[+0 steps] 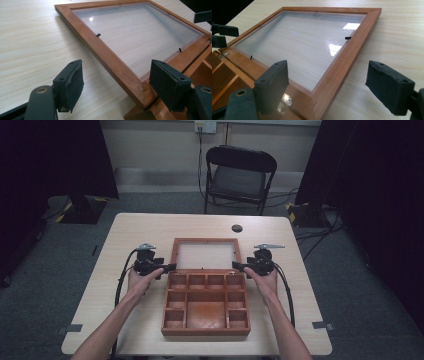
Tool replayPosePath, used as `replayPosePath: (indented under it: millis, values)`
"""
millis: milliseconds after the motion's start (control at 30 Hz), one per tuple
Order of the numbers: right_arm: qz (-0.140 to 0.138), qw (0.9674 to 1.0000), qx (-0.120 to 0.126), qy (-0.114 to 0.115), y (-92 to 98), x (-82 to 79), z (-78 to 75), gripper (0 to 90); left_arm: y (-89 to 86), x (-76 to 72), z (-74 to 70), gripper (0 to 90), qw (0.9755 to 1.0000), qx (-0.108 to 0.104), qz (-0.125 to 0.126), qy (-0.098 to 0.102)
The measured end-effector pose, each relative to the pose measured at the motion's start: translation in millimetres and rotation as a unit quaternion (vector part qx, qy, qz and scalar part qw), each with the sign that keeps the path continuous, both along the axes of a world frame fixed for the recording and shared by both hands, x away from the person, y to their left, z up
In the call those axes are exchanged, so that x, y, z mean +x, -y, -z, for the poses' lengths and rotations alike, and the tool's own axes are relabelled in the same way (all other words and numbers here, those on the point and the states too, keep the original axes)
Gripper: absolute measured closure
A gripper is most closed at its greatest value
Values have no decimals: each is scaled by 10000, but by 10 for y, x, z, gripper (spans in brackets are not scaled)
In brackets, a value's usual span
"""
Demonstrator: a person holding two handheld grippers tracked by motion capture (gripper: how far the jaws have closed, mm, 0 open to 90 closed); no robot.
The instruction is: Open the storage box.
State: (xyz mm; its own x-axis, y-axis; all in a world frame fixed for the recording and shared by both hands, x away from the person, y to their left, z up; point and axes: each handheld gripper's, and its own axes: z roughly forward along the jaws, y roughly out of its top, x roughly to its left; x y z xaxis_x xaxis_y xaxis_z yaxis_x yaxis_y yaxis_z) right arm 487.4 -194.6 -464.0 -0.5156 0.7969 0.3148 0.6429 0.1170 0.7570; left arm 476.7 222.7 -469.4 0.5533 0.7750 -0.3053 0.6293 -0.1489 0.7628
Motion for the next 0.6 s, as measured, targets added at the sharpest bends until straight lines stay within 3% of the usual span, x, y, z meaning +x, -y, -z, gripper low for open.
replayPosePath:
  millis: [233,600]
  values:
    - [82,9999,-86,56,171,-143,-128,168,-139,-157,-126,258,9998,-103,21,143]
    - [-15,9996,-191,187,337,-470,-220,155,-391,-426,-169,260,9993,251,-38,281]
